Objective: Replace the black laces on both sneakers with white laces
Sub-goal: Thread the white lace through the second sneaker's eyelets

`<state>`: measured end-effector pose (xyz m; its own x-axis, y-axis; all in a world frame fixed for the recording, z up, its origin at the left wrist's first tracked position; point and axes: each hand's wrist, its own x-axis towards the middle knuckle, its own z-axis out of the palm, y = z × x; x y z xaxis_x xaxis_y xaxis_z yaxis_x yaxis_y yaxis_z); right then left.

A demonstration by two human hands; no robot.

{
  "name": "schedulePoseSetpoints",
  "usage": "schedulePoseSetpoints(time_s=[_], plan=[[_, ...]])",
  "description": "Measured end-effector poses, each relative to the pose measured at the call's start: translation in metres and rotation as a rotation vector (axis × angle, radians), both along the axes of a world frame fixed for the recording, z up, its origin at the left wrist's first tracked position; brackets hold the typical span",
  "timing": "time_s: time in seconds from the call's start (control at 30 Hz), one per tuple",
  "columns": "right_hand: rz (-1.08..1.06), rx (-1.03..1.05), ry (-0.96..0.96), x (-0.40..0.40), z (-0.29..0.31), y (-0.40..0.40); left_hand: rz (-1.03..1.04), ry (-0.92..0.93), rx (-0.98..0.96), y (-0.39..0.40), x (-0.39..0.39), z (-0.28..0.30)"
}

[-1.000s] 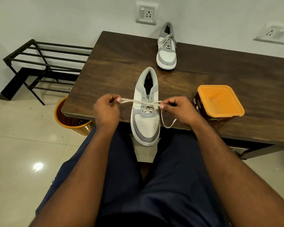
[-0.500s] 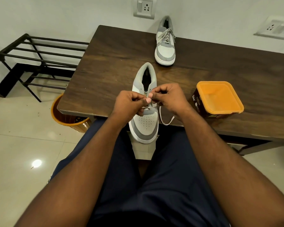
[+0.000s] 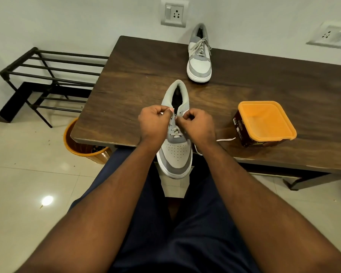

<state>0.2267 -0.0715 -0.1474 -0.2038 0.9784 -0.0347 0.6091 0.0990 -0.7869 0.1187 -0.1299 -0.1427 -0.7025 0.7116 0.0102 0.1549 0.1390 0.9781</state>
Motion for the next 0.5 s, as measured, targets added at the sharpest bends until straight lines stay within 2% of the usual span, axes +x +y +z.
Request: schedulePoseSetpoints(time_s=[0.07,0.17,0.23,0.4,0.5], plan=[[0.0,0.056,-0.066,0.001,0.002,-0.002,-0.015,0.035,-0.018,0.002,0.002,-0.001],[0.01,0.093,-0.032,0.003,0.003,-0.006,-0.081,0.082,-0.036,0.003,0.006,-0.004],[0.0,0.048,0.049,0.005,-0.001,-0.007,-0.129,0.149,-0.058,0.004,0.006,-0.008],[-0.031,-0.111,0.226,0.012,-0.009,0.002,-0.28,0.47,-0.159,0.002,0.002,-0.008],[-0.02,-0.211,0.307,0.014,-0.008,0.004,-0.356,0.566,-0.281,0.007,0.001,-0.002]])
